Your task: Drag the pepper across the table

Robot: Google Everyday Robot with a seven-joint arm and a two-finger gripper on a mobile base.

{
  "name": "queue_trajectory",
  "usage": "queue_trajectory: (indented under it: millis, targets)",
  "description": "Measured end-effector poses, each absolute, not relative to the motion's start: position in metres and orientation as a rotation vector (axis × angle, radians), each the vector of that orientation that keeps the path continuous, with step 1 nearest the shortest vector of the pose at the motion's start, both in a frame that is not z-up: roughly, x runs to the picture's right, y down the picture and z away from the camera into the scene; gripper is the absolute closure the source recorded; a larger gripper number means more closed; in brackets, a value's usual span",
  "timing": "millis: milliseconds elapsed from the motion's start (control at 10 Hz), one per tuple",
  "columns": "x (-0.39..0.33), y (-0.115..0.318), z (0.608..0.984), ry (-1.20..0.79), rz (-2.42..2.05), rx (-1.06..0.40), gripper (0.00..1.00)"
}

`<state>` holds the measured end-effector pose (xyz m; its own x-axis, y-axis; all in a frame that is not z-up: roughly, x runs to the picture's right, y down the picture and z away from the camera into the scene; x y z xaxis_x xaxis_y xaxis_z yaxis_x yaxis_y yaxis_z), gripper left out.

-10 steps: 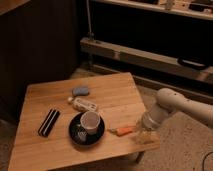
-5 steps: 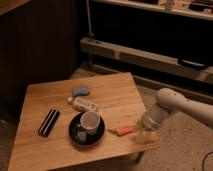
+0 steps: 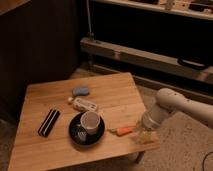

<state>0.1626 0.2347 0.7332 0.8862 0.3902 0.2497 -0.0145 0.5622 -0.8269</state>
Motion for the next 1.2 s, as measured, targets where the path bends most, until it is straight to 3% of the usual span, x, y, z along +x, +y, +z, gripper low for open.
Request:
queue_trajectory:
  millis: [400, 1200]
  targets:
    - [0.165, 0.219, 0.735, -0.493, 0.237, -0.768, 0.48]
    - [0.129, 0.201, 0.767, -0.512, 0.152, -0.742, 0.48]
